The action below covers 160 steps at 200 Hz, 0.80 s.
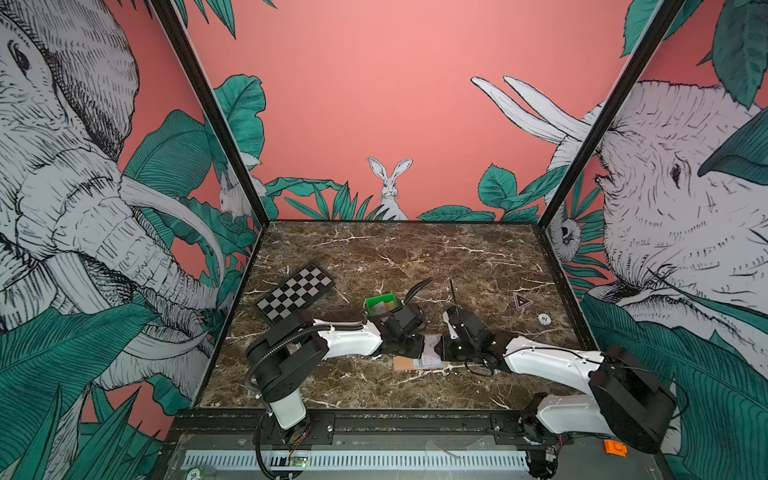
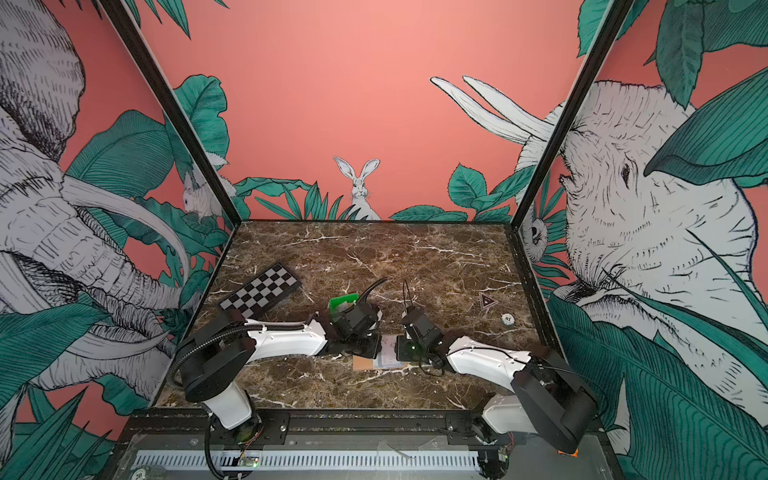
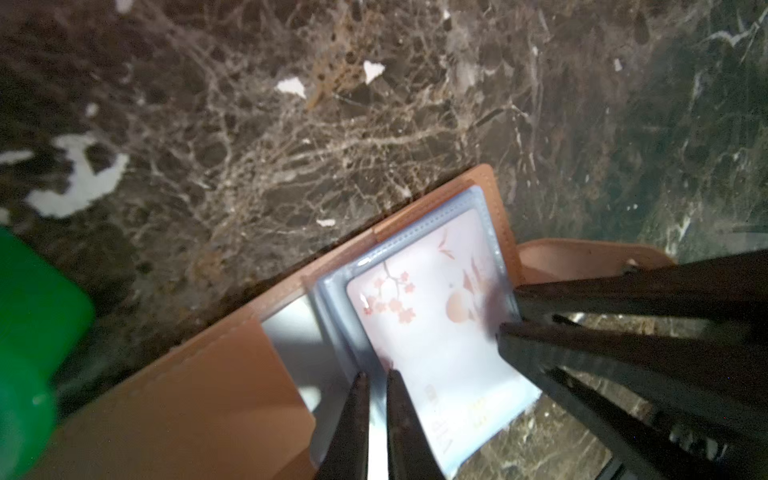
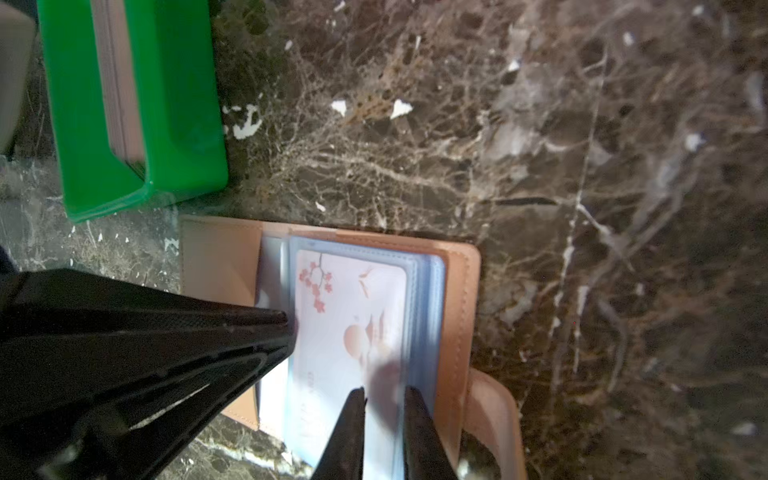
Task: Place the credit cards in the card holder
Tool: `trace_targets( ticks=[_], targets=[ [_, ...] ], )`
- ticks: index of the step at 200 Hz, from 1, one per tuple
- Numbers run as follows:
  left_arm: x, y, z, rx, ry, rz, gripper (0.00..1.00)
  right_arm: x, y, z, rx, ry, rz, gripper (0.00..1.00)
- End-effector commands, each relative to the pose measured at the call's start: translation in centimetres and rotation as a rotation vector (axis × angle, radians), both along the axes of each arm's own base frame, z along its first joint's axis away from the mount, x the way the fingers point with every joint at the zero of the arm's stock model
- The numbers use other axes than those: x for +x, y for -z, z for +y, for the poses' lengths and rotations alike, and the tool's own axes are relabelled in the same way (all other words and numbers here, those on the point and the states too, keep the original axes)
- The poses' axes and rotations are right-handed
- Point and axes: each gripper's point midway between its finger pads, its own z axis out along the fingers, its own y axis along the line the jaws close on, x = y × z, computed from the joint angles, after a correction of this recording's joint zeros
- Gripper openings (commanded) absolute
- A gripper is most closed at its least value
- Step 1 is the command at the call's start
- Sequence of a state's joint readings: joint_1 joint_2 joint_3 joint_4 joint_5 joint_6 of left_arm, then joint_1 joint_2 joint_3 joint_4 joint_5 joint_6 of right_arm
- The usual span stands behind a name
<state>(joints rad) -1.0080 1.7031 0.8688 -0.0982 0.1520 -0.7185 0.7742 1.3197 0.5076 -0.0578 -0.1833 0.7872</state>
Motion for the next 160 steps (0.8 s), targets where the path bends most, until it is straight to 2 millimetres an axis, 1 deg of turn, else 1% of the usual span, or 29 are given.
trace_targets(
  ticks=[1, 38, 113, 137, 160],
  targets=[
    [-0.5, 0.7, 0.3, 0.014, -0.003, 0.021, 0.12, 0.4, -0.5, 1.0, 0.053, -0.001, -0.006, 0.19],
    [-0.6, 0.7, 0.3, 0.01, -0.003, 0.024, 0.12, 0.5, -1.0, 1.4, 0.088, -0.011, -0.022, 0.17],
    [-0.6, 0.5, 0.0, -0.001, 0.0, 0.025, 0.12, 0.4, -2.9, 1.9, 0.153, -0.038, -0.073, 0.15],
    [-0.6, 0.3, -0.2, -0.017, 0.002, 0.029, 0.12, 0.5, -3.2, 2.1, 0.155, -0.04, -0.075, 0.17],
    [-0.8, -0.5, -1.0, -0.071, 0.005, 0.038, 0.12, 0.7, -3.1, 2.4, 0.157, -0.034, -0.071, 0.2]
  ],
)
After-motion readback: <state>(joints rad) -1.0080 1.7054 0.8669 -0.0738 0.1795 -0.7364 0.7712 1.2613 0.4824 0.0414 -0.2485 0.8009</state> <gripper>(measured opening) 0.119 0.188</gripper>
